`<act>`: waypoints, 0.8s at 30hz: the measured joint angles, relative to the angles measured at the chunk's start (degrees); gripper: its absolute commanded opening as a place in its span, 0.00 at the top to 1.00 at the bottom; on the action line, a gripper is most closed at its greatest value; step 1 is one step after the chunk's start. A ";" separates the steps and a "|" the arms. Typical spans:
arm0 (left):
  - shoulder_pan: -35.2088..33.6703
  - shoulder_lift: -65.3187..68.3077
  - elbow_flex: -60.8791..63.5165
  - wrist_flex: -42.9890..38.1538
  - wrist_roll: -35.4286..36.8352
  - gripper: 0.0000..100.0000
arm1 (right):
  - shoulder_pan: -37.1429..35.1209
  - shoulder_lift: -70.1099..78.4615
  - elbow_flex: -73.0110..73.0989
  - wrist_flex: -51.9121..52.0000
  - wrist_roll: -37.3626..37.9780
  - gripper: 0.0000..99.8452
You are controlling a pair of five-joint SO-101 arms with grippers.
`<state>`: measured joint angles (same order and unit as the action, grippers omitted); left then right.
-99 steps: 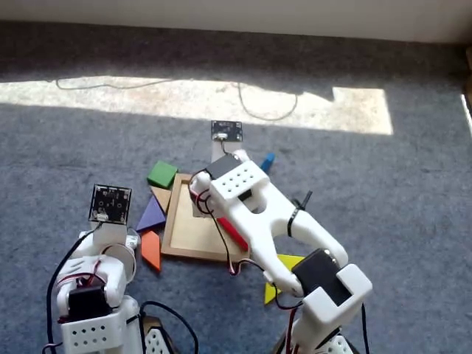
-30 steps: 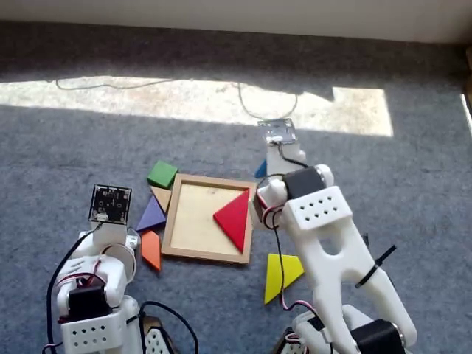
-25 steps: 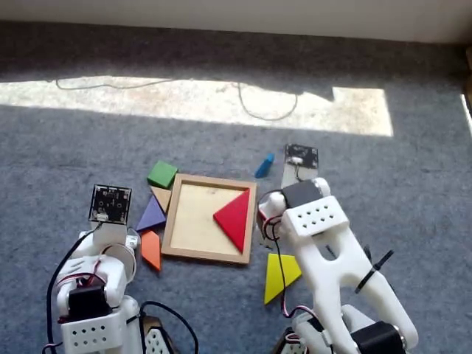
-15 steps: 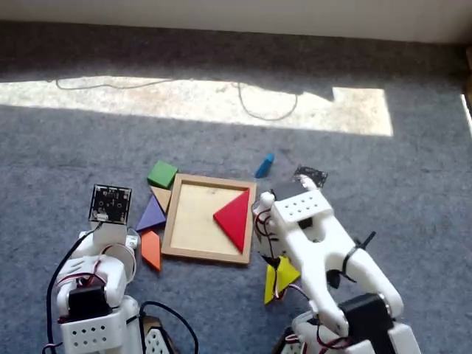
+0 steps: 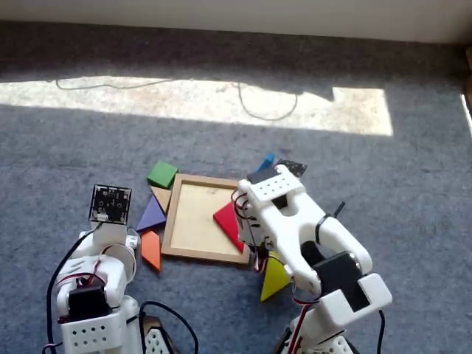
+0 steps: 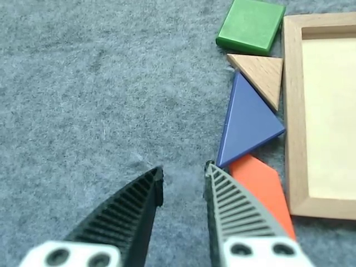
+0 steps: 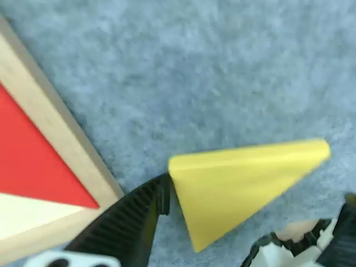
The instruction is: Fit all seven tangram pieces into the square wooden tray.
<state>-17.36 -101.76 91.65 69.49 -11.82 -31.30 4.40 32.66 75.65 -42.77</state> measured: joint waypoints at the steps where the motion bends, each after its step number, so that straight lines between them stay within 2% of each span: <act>1: 0.00 0.00 0.00 0.00 0.00 0.86 | 0.62 0.35 0.00 -0.18 1.58 0.56; 7: 0.00 0.00 0.00 0.00 0.00 0.86 | 3.16 0.53 -4.04 -0.26 12.48 0.56; 12: 0.00 0.00 0.00 0.00 0.00 0.86 | 7.21 0.53 -8.97 -0.09 18.29 0.56; 19: 0.00 0.00 0.00 0.00 0.00 0.86 | 8.35 -1.49 -17.58 9.76 21.01 0.56; 24: 0.00 0.00 0.00 0.00 0.00 0.86 | 8.18 -10.55 -15.21 12.40 30.33 0.56</act>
<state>-17.36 -101.76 91.65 69.49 -11.82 -23.12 -6.15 17.45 88.04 -12.44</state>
